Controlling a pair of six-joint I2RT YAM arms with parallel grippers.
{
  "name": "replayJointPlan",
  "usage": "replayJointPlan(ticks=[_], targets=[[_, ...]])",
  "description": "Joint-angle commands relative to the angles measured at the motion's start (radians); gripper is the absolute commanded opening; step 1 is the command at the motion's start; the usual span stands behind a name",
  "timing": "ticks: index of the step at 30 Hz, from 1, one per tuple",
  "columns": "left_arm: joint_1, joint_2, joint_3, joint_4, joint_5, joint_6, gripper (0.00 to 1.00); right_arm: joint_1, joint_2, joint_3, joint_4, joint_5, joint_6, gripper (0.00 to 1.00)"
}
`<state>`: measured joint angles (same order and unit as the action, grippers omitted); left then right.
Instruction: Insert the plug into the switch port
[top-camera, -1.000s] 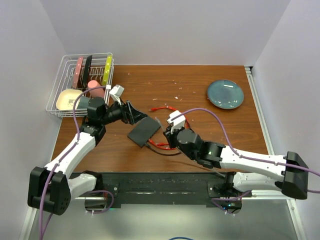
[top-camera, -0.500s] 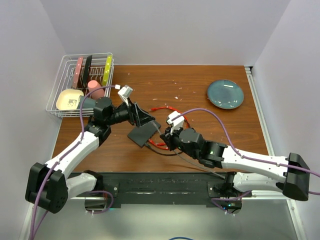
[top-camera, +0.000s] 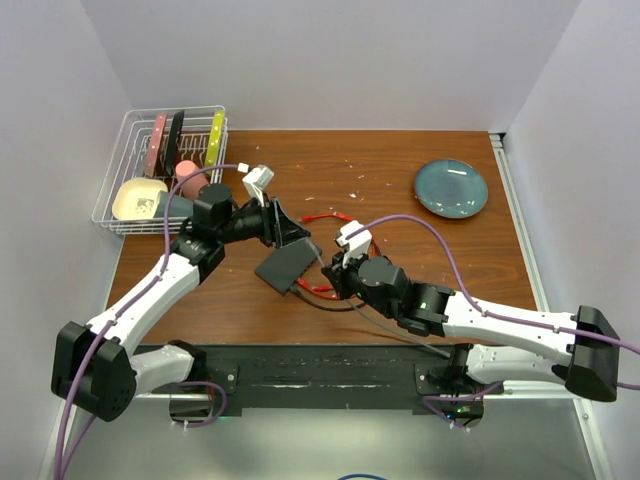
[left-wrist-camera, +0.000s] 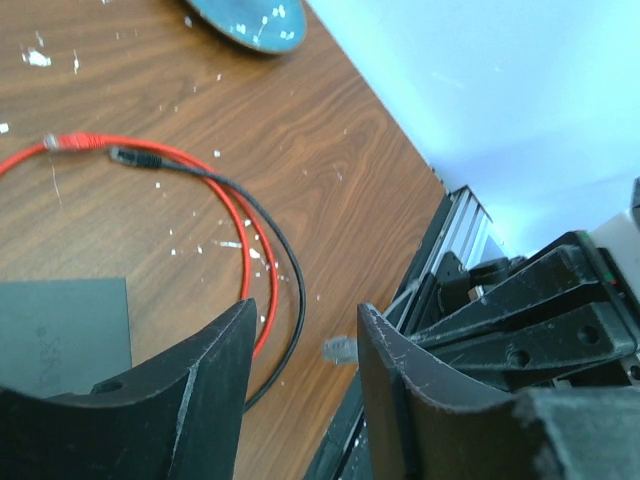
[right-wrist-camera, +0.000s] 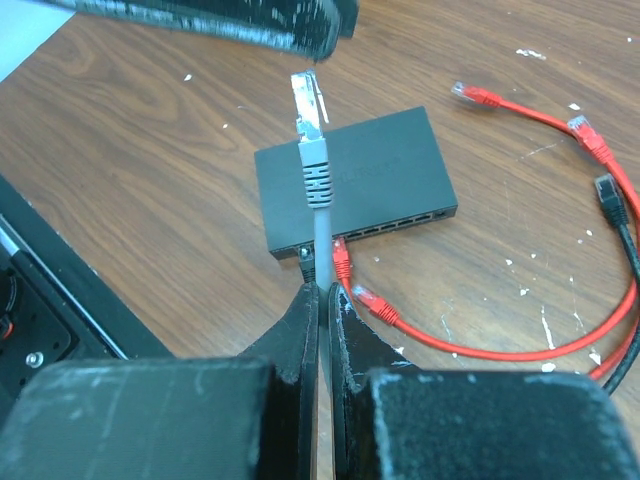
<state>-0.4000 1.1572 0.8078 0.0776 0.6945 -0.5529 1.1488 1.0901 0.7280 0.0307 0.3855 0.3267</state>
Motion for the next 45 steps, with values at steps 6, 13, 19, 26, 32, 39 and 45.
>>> replayJointPlan(ticks=[6,13,19,26,32,39,45], targets=[[-0.036,0.025,0.079,-0.076,0.028,0.038,0.53,-0.003,-0.038,0.005,0.012,0.073,0.034,0.0],[-0.066,0.047,0.09,-0.073,0.022,0.031,0.47,-0.004,-0.041,0.01,0.014,0.067,0.041,0.0],[-0.085,0.064,0.097,-0.052,0.031,0.021,0.0,-0.003,-0.042,0.013,0.008,0.073,0.052,0.0],[-0.085,-0.016,0.079,-0.01,-0.038,0.033,0.0,-0.003,-0.052,0.042,-0.02,0.046,0.034,0.33],[-0.083,-0.083,0.061,-0.013,-0.012,0.113,0.0,-0.055,-0.093,0.077,-0.002,-0.121,-0.015,0.55],[-0.085,-0.139,0.048,-0.009,0.102,0.197,0.0,-0.139,-0.099,0.131,0.028,-0.464,-0.063,0.69],[-0.085,-0.206,0.007,0.054,0.204,0.218,0.0,-0.239,-0.078,0.146,0.046,-0.686,-0.072,0.66]])
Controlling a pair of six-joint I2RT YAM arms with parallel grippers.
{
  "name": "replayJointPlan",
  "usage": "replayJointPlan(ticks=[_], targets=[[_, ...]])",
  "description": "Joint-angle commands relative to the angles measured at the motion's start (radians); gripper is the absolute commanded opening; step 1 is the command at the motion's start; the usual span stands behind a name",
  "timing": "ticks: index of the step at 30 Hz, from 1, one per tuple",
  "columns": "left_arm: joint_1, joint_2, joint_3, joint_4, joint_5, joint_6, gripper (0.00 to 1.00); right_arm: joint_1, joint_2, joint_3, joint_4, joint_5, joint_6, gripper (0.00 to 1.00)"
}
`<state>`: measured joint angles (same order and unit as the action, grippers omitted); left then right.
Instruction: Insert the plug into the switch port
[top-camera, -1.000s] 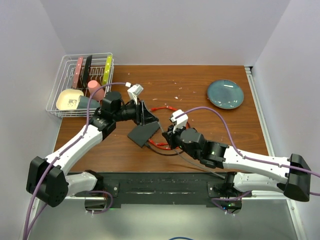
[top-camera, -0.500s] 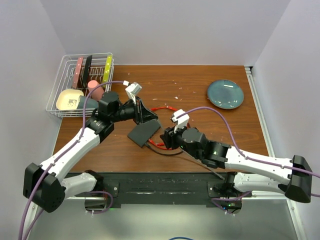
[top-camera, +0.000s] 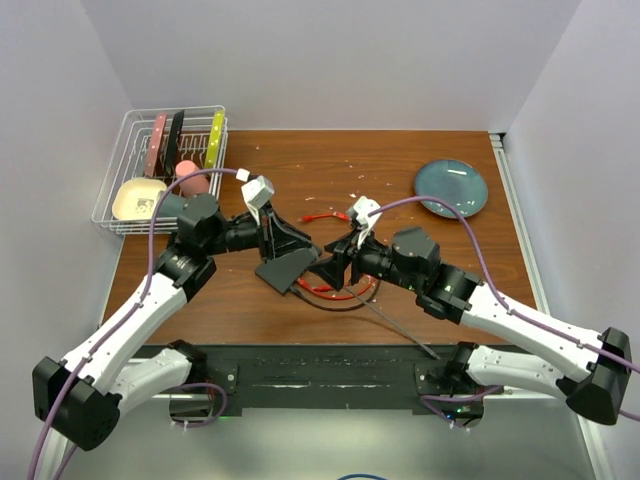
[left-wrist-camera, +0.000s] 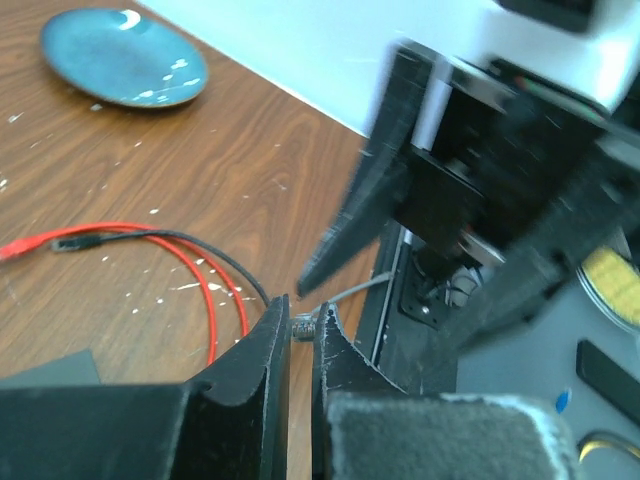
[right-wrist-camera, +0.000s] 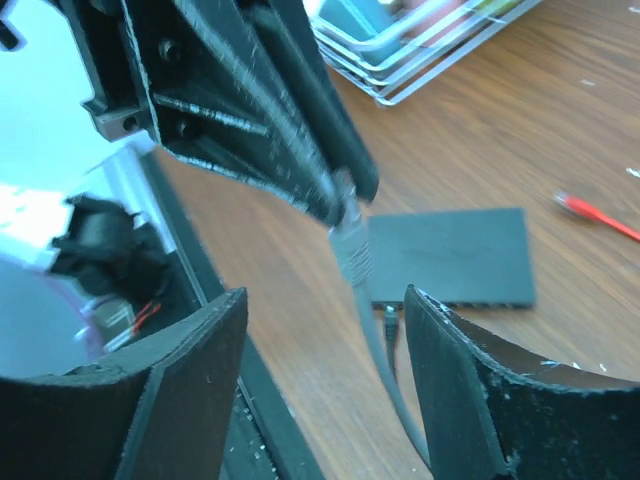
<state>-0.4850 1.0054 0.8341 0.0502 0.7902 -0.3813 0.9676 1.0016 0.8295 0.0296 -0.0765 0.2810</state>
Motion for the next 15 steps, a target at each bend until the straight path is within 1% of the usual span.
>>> replayJointPlan(ticks=[1,4,8,10,13,15], targets=[[0.0,-0.062,-0.021,0.085,0.133,0.048,0.0,-0.088,0.014,0.043,0.056,-0.302,-0.023,0.65],[0.0,-0.091,-0.039,0.129,0.182,0.039,0.0,-0.125,0.026,0.043,0.081,-0.4,-0.017,0.64],[0.0,-0.12,-0.058,0.174,0.225,0.021,0.0,-0.141,0.043,0.048,0.098,-0.471,-0.014,0.62],[0.0,-0.12,-0.061,0.186,0.23,0.016,0.0,-0.144,0.043,0.043,0.131,-0.505,0.007,0.59],[0.0,-0.113,-0.058,0.188,0.233,0.013,0.0,-0.144,0.035,0.036,0.17,-0.539,0.035,0.48],[0.0,-0.11,-0.058,0.188,0.231,0.012,0.0,-0.142,0.026,0.033,0.174,-0.543,0.043,0.45]])
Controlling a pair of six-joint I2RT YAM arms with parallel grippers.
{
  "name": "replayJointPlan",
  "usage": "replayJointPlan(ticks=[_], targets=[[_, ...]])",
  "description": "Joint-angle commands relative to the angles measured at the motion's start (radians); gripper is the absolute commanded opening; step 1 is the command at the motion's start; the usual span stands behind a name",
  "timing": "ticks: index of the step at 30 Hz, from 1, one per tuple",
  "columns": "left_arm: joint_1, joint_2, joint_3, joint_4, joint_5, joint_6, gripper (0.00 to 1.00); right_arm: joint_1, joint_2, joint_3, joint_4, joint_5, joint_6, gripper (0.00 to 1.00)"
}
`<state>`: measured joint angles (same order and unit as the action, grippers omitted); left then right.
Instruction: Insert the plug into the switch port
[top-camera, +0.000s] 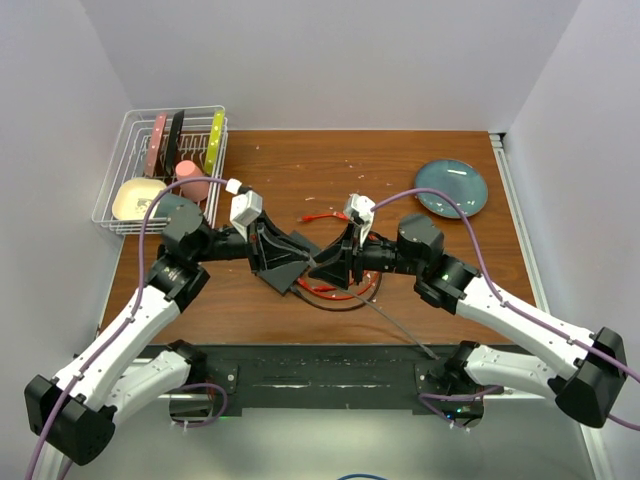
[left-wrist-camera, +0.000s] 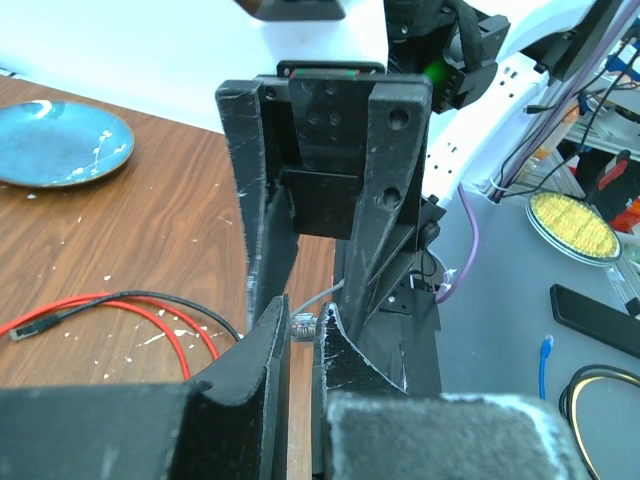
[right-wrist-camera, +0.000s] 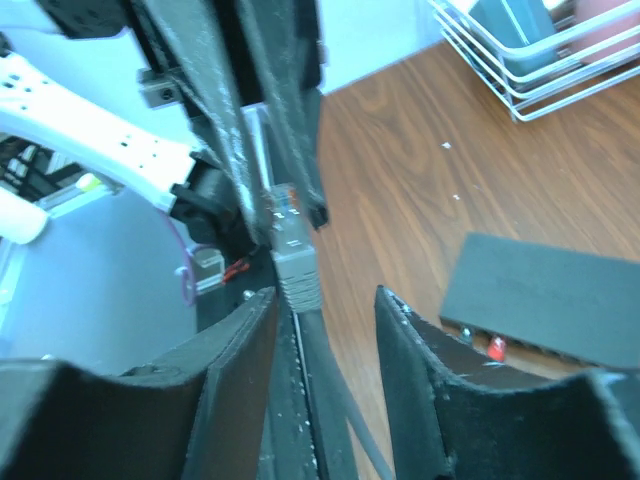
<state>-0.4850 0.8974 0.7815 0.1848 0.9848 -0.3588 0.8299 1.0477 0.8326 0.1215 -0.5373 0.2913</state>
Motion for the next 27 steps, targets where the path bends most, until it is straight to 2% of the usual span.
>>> replayJointPlan(ticks=[1,6,7,14,19,20,22,23,26,27], targets=[[0.0,0.0,-0.007,0.054,0.035,-0.011,0.0,-0.006,-0.029,0.028,0.084,-0.084,0.037,0.44],[0.0,0.003,-0.007,0.056,0.034,-0.012,0.0,-0.006,-0.051,0.017,0.078,-0.084,0.039,0.36],[0.0,0.002,-0.008,0.056,0.034,-0.012,0.0,-0.006,-0.051,0.016,0.073,-0.084,0.036,0.29],[0.0,0.006,-0.011,0.077,0.035,-0.026,0.0,-0.006,-0.041,0.007,0.078,-0.081,0.034,0.0],[0.0,0.008,-0.016,0.081,0.032,-0.028,0.0,-0.006,-0.038,0.005,0.079,-0.041,0.039,0.0],[0.0,0.009,-0.014,0.071,0.028,-0.023,0.05,-0.006,-0.038,0.007,0.061,-0.014,0.029,0.0],[0.0,0.003,-0.002,0.048,-0.007,-0.012,0.27,-0.006,-0.04,0.011,0.044,0.023,0.025,0.0],[0.0,-0.003,-0.002,0.042,-0.024,-0.017,0.53,-0.006,-0.038,0.016,0.015,0.045,0.011,0.0],[0.0,-0.028,-0.002,0.024,-0.135,-0.028,0.83,-0.005,-0.037,0.022,-0.034,0.092,0.002,0.0],[0.0,-0.034,-0.004,0.024,-0.188,-0.034,0.87,-0.005,-0.041,0.02,-0.042,0.12,-0.001,0.0]])
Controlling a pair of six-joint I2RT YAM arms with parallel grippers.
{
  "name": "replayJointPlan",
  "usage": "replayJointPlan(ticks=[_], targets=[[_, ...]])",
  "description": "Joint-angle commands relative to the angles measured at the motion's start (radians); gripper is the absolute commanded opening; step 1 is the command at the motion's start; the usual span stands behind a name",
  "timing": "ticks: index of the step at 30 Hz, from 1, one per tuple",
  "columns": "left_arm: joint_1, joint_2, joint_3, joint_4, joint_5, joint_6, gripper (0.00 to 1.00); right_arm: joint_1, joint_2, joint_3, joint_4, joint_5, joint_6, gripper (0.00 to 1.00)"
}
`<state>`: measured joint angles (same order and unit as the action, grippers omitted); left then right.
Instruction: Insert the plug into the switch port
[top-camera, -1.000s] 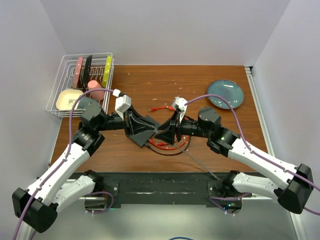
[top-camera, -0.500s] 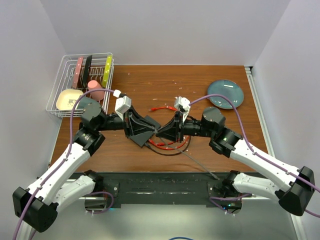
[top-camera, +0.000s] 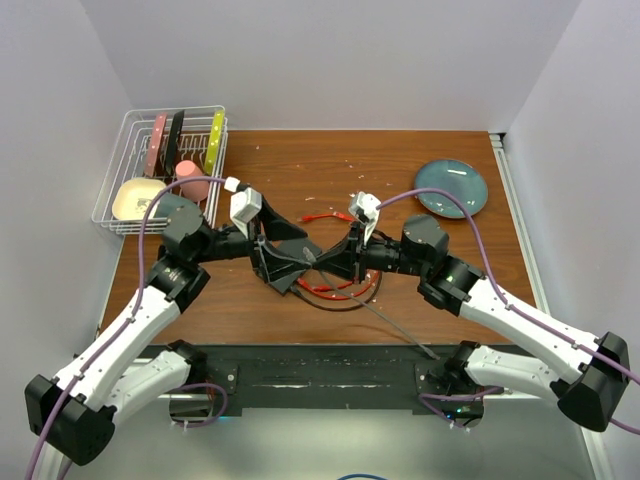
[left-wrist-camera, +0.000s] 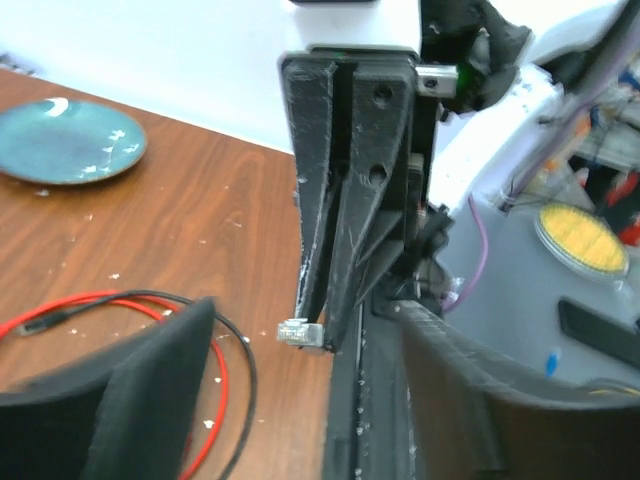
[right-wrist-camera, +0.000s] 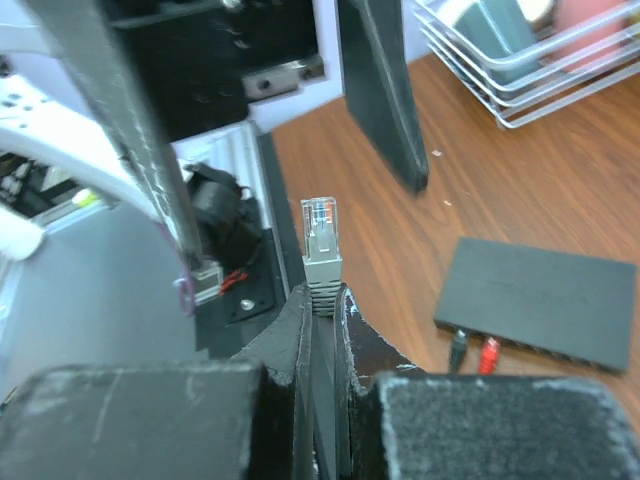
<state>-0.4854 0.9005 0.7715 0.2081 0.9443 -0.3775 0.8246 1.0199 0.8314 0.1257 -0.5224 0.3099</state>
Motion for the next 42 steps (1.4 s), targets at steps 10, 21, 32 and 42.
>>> replayJointPlan(ticks=[10,21,32,42], targets=[[0.002,0.014,0.054,-0.104,-0.403,-0.043,0.96,0.074,-0.012,0.049,-0.222,0.442,-0.115,0.0],[0.067,0.135,-0.056,-0.015,-0.484,-0.078,0.96,0.223,0.175,0.089,-0.291,0.814,-0.215,0.0],[0.202,0.4,-0.172,0.208,-0.443,-0.138,0.92,0.223,0.432,0.11,-0.235,0.891,-0.244,0.0],[0.202,0.538,-0.212,0.264,-0.588,-0.141,0.91,0.185,0.61,0.135,-0.138,0.809,-0.253,0.0]])
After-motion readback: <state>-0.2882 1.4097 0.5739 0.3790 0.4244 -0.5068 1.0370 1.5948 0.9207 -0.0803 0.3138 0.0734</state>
